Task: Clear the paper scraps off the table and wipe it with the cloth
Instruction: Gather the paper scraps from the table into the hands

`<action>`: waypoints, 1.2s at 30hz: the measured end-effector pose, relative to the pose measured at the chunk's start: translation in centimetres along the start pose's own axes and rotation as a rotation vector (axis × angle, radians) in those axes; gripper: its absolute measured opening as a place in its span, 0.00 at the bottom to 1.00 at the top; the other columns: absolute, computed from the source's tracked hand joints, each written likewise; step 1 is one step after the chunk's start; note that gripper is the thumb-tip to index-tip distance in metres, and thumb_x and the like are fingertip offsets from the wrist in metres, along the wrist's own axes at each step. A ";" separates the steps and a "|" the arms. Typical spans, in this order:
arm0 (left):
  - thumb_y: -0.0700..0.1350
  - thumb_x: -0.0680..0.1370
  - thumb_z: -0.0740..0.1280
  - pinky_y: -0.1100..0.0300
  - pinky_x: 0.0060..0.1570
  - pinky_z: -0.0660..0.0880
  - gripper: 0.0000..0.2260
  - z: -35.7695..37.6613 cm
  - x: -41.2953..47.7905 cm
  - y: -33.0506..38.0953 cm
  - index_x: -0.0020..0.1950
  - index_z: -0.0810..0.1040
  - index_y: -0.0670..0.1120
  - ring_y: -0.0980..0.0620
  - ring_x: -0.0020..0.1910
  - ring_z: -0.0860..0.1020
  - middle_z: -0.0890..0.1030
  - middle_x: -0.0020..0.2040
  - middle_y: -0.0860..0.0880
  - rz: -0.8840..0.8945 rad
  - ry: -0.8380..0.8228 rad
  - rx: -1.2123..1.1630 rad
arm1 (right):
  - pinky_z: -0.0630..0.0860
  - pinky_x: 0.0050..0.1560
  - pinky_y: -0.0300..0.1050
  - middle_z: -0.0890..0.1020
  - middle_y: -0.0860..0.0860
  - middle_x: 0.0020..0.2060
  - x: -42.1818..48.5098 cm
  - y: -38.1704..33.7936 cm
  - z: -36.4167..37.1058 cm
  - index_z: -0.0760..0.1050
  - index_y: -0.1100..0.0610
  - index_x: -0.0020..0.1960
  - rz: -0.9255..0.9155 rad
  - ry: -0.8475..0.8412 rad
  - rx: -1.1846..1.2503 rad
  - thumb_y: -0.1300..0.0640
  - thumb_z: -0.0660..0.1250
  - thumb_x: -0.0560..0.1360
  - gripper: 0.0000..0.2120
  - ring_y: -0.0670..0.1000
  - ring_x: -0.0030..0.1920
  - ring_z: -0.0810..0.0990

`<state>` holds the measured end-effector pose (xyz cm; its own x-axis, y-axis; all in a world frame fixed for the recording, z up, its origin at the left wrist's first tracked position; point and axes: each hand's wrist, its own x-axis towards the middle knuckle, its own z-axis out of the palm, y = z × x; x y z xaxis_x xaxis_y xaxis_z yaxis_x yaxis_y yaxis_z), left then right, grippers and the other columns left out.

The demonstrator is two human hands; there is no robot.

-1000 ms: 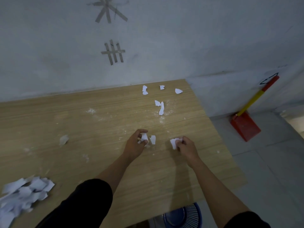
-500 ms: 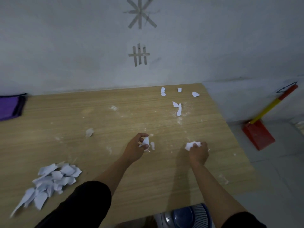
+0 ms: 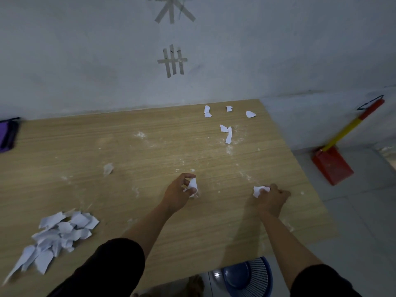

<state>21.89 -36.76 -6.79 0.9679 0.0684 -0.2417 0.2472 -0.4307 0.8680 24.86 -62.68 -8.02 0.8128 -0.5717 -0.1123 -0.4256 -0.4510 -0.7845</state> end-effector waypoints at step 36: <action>0.44 0.74 0.68 0.63 0.30 0.67 0.06 -28.3 -14.5 -16.4 0.50 0.78 0.45 0.53 0.33 0.74 0.78 0.37 0.46 -0.297 0.393 0.169 | 0.64 0.43 0.37 0.73 0.51 0.47 -35.0 -12.6 21.4 0.74 0.56 0.55 -0.557 -0.835 -0.107 0.57 0.56 0.80 0.10 0.46 0.45 0.69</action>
<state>5.06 -5.26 -5.23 0.8090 0.5284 -0.2574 0.5342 -0.4783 0.6971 10.25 -22.28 -7.30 0.9077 0.3837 -0.1699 0.0993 -0.5898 -0.8014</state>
